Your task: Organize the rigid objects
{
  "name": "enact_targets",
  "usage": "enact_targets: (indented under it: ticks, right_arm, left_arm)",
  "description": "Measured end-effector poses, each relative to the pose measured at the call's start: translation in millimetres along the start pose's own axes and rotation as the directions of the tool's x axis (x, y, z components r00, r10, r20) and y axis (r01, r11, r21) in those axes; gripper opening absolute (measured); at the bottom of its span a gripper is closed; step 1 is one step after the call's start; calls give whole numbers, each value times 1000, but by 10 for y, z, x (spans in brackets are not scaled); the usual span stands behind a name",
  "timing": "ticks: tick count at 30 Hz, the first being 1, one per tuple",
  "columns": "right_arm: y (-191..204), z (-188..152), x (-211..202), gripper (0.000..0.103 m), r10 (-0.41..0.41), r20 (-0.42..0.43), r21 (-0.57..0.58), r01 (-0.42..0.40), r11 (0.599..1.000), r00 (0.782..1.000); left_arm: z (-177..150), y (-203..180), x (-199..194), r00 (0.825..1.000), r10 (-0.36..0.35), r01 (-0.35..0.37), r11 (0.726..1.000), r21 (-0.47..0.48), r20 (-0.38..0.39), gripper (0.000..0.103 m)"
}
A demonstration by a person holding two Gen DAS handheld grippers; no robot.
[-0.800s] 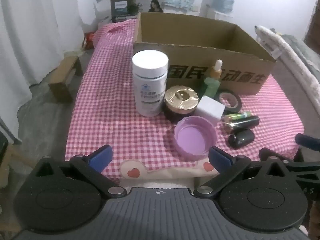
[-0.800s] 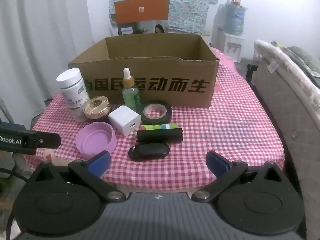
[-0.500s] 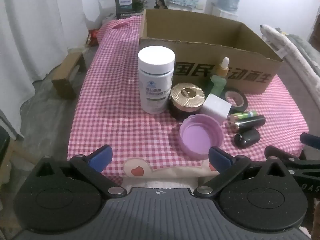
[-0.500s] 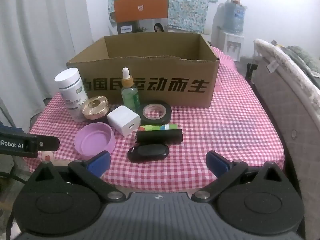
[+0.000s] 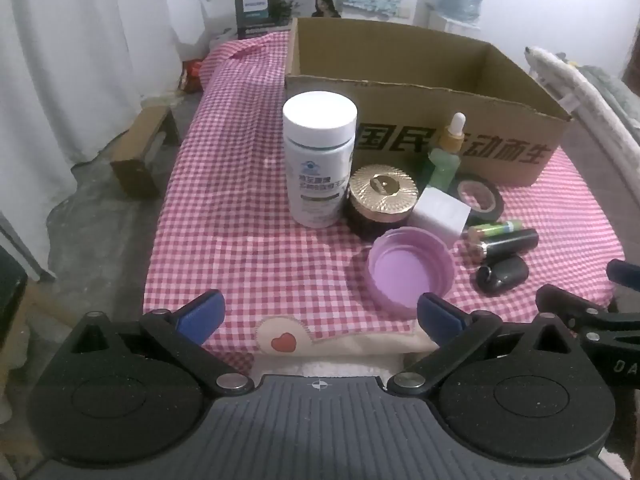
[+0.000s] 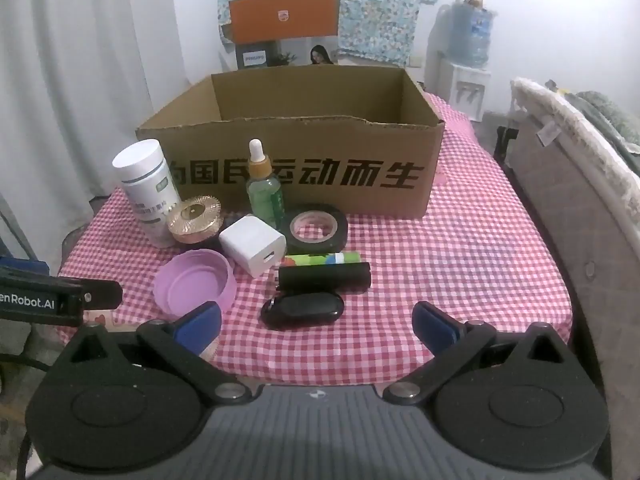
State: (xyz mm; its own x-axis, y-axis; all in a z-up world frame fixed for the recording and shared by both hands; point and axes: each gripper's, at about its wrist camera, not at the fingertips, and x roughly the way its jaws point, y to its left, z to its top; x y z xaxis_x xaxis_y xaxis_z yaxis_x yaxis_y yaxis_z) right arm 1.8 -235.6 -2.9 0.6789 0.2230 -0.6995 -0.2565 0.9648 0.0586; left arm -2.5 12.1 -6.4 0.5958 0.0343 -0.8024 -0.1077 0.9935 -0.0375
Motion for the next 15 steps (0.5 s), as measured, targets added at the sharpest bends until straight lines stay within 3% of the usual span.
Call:
enact_targets:
  ticks: [15]
  right_arm:
    - [14,14,6,103,8,-9,-10,-9,1000,1000]
  left_arm:
    - [-3,34,-21,1000,16,-16,1000,3,-12,103]
